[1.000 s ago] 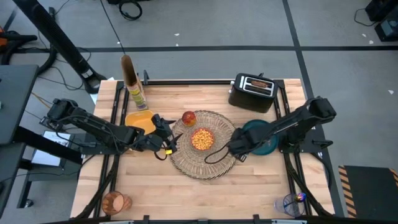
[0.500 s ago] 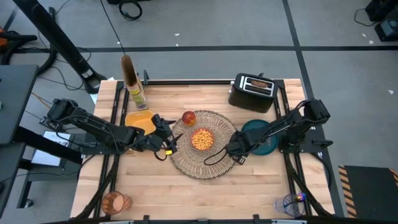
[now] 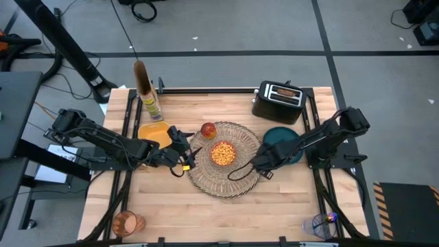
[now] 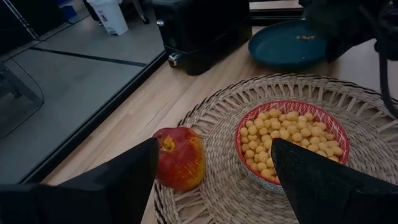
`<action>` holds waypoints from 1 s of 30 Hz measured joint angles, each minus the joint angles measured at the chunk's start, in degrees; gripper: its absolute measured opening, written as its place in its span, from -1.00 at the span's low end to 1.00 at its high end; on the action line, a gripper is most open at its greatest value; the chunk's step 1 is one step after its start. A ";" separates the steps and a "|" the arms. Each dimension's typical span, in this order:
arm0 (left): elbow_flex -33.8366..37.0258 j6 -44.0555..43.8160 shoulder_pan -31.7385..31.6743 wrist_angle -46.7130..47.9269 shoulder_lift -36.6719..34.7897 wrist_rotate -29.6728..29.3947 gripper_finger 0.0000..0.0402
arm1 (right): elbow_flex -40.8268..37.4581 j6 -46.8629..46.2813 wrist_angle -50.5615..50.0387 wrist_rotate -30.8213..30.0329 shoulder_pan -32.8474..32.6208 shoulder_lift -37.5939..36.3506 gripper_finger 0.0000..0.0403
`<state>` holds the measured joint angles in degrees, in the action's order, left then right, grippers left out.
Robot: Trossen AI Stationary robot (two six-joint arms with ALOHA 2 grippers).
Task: Arrange a breakfast setting
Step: Put the blue plate to the bottom of the red bowl on the brown table mat
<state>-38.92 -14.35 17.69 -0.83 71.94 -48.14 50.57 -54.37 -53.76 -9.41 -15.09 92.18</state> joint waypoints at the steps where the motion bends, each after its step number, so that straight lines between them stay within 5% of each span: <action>1: 0.00 0.00 0.00 -0.01 0.00 0.00 0.59 | 0.00 -0.20 -0.57 -0.03 -0.19 -0.62 -0.93; 19: 0.00 0.03 0.00 -0.01 0.00 0.00 0.59 | 0.00 12.30 -3.56 0.61 -4.03 -2.97 -0.93; 30: 0.00 0.01 0.00 -0.01 0.00 0.00 0.59 | 0.02 15.12 -6.04 -8.31 -13.54 -3.00 -0.93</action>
<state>-38.92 -14.34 17.69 -0.84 71.94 -48.14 50.59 -39.26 -59.80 -17.72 -28.63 89.19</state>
